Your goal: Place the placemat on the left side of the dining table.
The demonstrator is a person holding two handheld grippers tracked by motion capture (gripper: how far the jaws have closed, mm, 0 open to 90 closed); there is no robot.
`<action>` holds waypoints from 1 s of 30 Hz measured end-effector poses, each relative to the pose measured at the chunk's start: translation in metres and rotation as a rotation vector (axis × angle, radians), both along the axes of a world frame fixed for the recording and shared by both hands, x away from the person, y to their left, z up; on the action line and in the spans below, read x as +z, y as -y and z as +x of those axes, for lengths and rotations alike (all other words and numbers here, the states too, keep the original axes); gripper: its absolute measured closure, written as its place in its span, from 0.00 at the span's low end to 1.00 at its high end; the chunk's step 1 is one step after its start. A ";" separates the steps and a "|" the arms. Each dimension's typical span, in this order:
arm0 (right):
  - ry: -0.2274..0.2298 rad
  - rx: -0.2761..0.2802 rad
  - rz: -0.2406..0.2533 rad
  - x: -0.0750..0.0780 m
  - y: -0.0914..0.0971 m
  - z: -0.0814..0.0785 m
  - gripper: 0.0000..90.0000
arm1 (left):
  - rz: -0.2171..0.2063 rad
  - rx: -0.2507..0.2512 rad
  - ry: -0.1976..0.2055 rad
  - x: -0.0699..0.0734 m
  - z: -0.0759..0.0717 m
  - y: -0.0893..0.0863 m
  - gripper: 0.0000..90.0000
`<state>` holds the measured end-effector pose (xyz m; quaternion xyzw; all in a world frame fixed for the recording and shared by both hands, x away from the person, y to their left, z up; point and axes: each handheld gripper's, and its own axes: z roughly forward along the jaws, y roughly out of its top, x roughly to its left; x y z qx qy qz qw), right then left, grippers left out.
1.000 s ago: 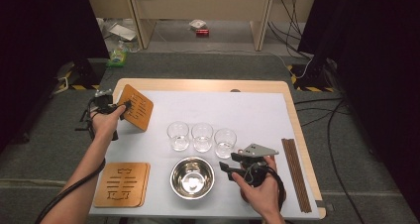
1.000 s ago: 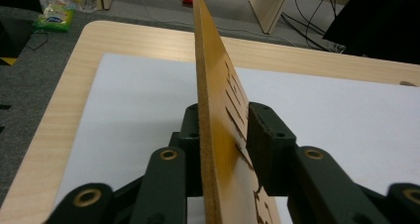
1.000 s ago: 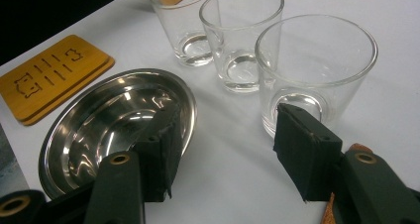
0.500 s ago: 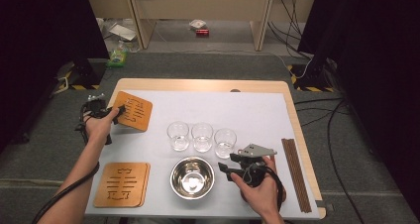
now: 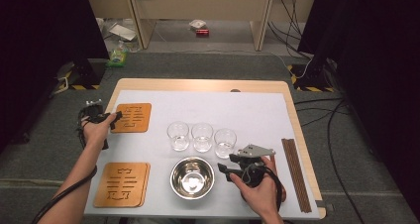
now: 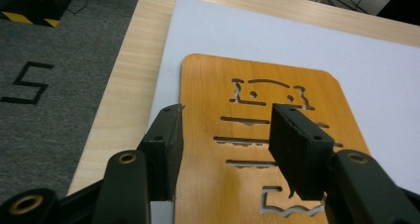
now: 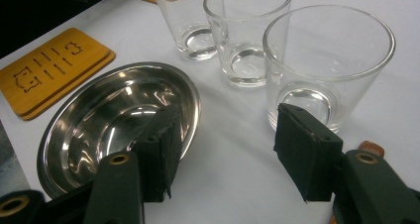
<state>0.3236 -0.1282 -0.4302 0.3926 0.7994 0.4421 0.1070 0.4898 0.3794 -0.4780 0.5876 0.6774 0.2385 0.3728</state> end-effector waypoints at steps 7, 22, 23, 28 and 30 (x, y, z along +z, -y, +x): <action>0.006 -0.002 0.003 0.003 0.002 -0.001 0.49 | -0.008 -0.023 -0.018 0.003 -0.019 0.005 0.55; 0.009 0.003 0.002 0.004 -0.001 -0.002 0.49 | 0.012 -0.074 -0.132 -0.008 -0.050 0.015 0.65; 0.010 0.002 0.003 0.004 0.000 -0.002 0.49 | 0.014 -0.066 -0.139 -0.009 -0.050 0.015 0.65; 0.007 0.000 0.003 0.003 0.000 -0.001 0.49 | 0.017 -0.056 -0.142 -0.010 -0.046 0.016 0.64; 0.007 0.002 0.002 0.003 0.000 -0.001 0.49 | 0.018 -0.051 -0.145 -0.010 -0.043 0.016 0.65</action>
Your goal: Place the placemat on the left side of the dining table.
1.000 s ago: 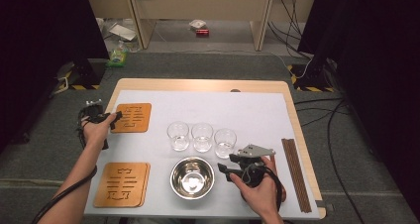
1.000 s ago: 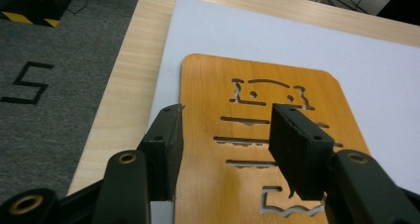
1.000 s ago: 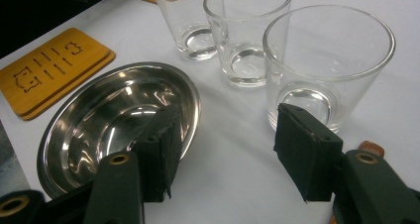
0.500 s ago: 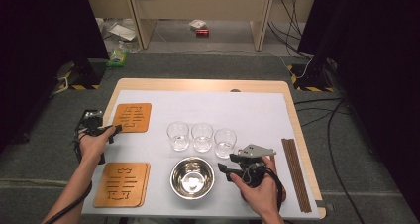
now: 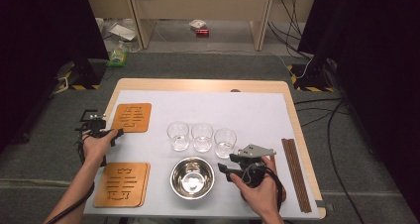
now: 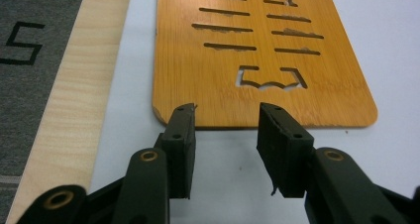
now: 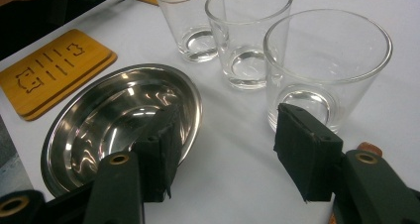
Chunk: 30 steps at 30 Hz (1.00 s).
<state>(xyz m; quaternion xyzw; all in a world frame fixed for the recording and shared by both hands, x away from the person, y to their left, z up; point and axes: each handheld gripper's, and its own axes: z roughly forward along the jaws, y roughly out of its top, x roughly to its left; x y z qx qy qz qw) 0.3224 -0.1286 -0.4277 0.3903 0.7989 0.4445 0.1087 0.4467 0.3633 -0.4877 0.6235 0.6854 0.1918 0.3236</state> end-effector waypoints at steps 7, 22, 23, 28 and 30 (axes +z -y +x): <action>0.001 -0.004 0.001 0.000 0.002 0.000 0.49 | 0.010 0.008 -0.005 0.001 0.010 0.000 0.64; -0.006 -0.005 -0.004 -0.002 0.002 0.001 0.49 | 0.022 -0.014 -0.009 0.001 0.015 0.008 0.63; -0.004 -0.005 -0.004 -0.001 0.002 0.001 0.49 | 0.020 -0.014 -0.009 0.001 0.016 0.008 0.63; -0.004 -0.007 -0.002 -0.001 0.003 0.001 0.49 | 0.020 -0.021 -0.007 0.001 0.017 0.010 0.62; -0.003 -0.006 -0.002 -0.001 0.003 0.001 0.49 | 0.016 -0.024 -0.002 0.001 0.017 0.011 0.62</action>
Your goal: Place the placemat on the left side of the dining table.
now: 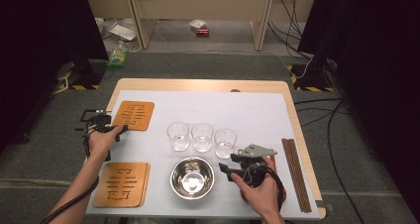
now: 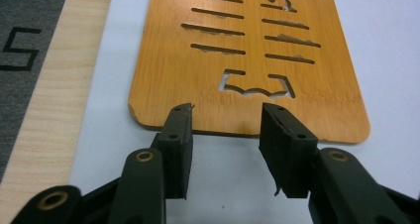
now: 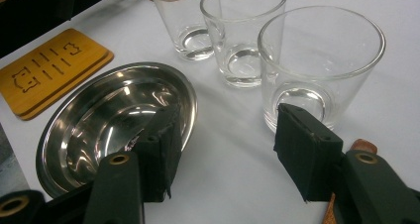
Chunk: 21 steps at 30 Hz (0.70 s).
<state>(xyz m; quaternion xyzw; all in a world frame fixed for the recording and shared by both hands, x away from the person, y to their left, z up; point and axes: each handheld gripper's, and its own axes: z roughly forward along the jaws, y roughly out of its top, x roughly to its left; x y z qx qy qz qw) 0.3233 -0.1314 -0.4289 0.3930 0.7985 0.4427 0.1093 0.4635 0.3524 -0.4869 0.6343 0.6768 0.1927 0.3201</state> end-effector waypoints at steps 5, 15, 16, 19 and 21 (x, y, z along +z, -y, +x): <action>0.003 -0.002 0.002 0.000 0.001 0.000 0.49 | -0.013 -0.029 0.032 0.005 -0.005 0.007 0.60; 0.000 0.001 0.001 0.000 0.000 -0.001 0.49 | -0.004 -0.102 0.036 0.012 -0.009 0.024 0.63; 0.001 0.001 0.001 0.000 0.000 -0.001 0.49 | -0.002 -0.118 0.027 0.011 -0.009 0.027 0.65; 0.004 -0.003 0.002 0.001 0.001 0.000 0.49 | -0.010 -0.160 0.017 0.008 -0.009 0.037 0.69; 0.001 -0.004 0.004 0.001 0.001 0.000 0.49 | -0.008 -0.172 0.017 0.007 -0.008 0.043 0.69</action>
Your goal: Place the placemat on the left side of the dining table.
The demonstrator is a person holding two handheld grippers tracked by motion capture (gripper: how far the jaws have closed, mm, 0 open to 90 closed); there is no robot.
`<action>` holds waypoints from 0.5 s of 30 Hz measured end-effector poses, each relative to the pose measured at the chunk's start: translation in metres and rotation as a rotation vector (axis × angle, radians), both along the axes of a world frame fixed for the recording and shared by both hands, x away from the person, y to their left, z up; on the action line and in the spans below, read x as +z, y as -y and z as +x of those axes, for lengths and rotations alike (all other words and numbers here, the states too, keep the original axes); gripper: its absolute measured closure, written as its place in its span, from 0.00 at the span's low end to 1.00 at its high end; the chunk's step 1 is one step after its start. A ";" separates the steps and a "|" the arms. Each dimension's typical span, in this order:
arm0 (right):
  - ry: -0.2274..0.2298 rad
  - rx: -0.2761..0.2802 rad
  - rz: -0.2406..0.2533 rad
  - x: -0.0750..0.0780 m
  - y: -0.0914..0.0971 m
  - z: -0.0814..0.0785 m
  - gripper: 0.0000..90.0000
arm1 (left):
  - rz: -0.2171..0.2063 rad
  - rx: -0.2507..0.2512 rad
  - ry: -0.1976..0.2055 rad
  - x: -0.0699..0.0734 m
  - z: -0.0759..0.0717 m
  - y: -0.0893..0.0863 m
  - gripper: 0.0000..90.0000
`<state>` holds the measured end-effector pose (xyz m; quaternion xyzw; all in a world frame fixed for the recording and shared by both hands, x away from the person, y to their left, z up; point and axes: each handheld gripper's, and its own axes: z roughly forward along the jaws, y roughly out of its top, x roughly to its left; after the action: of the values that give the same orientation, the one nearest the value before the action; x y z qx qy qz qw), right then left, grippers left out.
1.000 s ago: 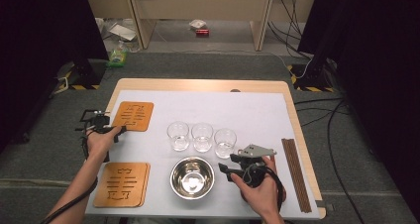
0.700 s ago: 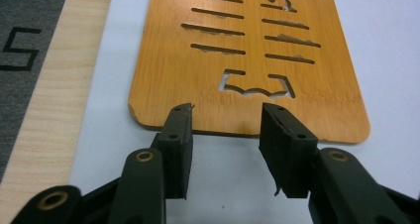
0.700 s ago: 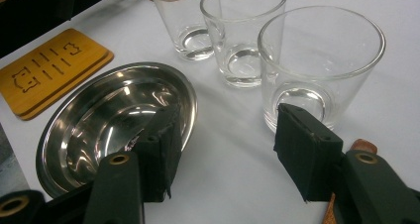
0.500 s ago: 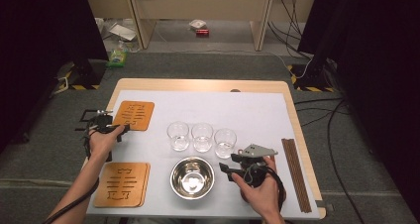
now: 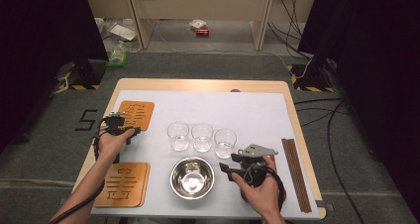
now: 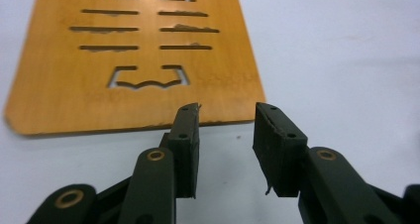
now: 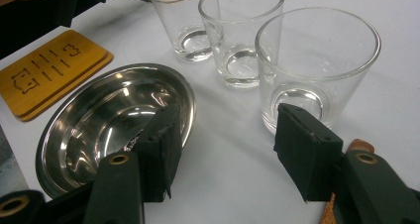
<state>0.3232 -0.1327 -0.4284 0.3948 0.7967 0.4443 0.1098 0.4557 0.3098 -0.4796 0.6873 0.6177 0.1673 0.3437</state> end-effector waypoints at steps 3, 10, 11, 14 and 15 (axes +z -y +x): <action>-0.004 0.002 -0.003 -0.001 -0.001 0.000 0.49 | 0.012 -0.019 -0.009 -0.001 0.004 0.008 0.71; -0.007 0.002 -0.004 -0.002 0.000 0.000 0.49 | 0.022 -0.014 -0.022 -0.005 0.011 0.015 0.72; -0.006 0.003 -0.003 -0.002 0.000 0.000 0.49 | 0.020 -0.014 -0.022 -0.005 0.011 0.015 0.71; -0.007 0.002 -0.003 -0.002 0.000 0.000 0.49 | 0.011 -0.007 -0.024 -0.005 0.013 0.015 0.71; -0.009 0.002 -0.004 -0.002 0.000 0.000 0.49 | 0.013 -0.008 -0.023 -0.005 0.014 0.016 0.71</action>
<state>0.3231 -0.1327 -0.4305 0.3957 0.7984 0.4411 0.1068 0.4699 0.2942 -0.4846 0.6936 0.6180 0.1618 0.3328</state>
